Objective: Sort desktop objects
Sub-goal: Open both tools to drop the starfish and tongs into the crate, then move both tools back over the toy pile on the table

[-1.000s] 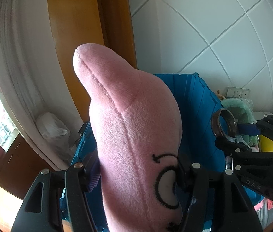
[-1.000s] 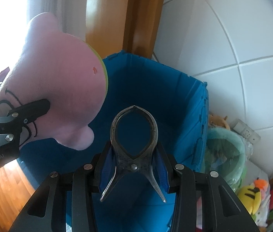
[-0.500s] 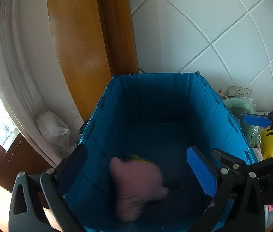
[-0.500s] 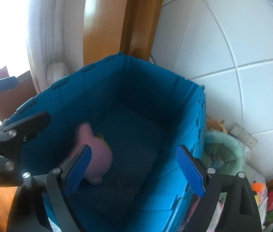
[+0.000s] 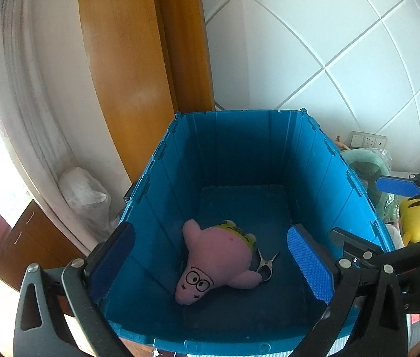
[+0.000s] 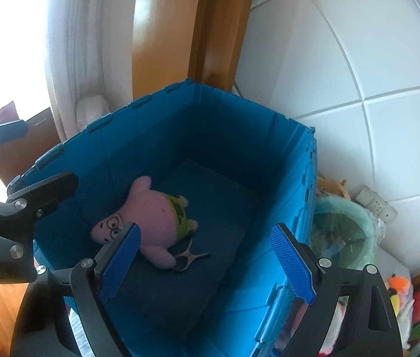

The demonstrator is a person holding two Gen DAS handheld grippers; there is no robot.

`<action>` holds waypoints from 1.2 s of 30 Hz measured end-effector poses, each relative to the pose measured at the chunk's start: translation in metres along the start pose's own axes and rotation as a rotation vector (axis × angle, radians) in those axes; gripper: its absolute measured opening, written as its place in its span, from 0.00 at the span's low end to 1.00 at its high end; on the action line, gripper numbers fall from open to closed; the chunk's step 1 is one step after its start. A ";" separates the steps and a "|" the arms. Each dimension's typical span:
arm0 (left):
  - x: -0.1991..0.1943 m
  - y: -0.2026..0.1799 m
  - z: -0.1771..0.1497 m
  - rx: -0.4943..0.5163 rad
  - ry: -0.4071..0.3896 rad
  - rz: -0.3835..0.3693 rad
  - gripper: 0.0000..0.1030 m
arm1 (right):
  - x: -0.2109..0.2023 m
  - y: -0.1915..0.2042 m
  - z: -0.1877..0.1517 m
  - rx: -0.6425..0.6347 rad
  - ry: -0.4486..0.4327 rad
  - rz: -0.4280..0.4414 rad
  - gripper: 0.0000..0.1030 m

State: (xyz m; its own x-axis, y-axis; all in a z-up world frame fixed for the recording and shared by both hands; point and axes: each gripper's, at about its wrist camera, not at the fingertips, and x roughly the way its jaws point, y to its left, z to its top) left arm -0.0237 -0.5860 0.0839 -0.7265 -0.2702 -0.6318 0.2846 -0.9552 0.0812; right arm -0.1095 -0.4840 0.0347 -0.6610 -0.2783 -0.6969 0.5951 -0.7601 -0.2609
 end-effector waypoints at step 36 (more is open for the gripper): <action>-0.072 -0.177 -0.034 0.059 0.015 0.016 1.00 | -0.101 -0.141 -0.151 0.093 0.002 -0.016 0.99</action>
State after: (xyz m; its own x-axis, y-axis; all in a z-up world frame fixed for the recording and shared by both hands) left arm -0.0005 -0.3938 0.0891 -0.7129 -0.2837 -0.6413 0.2584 -0.9564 0.1359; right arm -0.0576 -0.2594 0.0410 -0.6691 -0.2649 -0.6944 0.5395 -0.8158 -0.2086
